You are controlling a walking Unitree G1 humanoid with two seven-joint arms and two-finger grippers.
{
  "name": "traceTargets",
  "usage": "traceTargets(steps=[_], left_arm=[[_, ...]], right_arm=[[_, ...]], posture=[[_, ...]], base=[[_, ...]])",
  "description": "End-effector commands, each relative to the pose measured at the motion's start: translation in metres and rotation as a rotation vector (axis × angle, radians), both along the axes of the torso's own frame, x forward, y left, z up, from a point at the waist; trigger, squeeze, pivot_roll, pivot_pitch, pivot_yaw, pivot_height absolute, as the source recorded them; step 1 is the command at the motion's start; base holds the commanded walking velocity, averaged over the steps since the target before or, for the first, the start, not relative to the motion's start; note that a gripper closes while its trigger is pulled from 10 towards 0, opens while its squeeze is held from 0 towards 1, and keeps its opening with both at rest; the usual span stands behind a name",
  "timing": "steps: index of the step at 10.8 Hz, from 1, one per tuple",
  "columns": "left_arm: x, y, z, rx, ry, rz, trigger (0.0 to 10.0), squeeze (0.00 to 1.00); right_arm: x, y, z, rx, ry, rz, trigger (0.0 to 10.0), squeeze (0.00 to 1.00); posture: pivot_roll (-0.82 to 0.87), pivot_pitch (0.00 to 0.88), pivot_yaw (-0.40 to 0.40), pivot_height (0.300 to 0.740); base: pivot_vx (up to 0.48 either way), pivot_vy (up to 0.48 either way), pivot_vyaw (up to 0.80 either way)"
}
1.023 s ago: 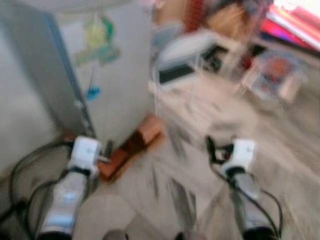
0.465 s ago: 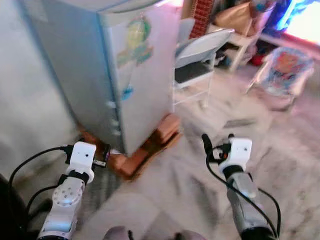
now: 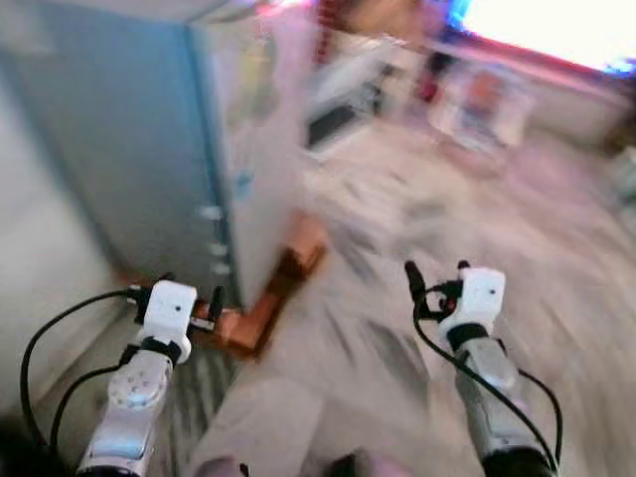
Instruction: Restocking fridge
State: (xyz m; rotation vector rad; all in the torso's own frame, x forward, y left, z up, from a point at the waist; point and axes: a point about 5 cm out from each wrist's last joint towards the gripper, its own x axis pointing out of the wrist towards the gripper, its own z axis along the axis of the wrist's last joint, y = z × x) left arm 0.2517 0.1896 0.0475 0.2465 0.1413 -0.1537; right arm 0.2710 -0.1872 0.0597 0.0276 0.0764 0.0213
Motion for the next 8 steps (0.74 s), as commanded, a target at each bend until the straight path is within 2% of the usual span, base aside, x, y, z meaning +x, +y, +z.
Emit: traceTargets(steps=[1,2,3,7,8], left_arm=[[0.0005,-0.0117,0.0024,-0.023,-0.016,-0.041,10.0,0.00],[-0.0002,-0.0125,0.0033,0.000,-0.021,-0.051,10.0,0.00],[-0.0018,-0.0142,0.0040,-0.029,-0.025,-0.070,10.0,0.00],[-0.0015,-0.0158,0.0055,-0.038,-0.035,-0.082,10.0,0.00],[-0.0012,-0.0169,0.0053,-0.043,-0.035,-0.084,10.0,0.00]], right_arm=[[-0.0020,-0.0087,0.0010,-0.006,0.002,-0.027,10.0,0.00],[-0.0026,-0.0091,0.0001,-0.006,0.005,-0.029,10.0,0.00],[-0.0030,-0.0077,-0.0014,-0.005,0.010,-0.027,10.0,0.00],[-0.0006,-0.0076,0.0003,-0.010,0.007,-0.021,10.0,0.00],[-0.0006,-0.0079,0.0004,-0.012,0.006,-0.025,10.0,0.00]], posture=[[0.10,0.048,-0.071,0.740],[0.10,0.048,-0.071,0.740],[0.10,0.048,-0.074,0.740],[0.10,0.046,-0.078,0.740],[0.10,0.046,-0.078,0.740]], base=[[0.000,0.000,-0.46],[0.000,0.000,0.00],[0.000,0.000,0.00],[0.000,0.000,-0.70],[0.000,0.000,0.00]])
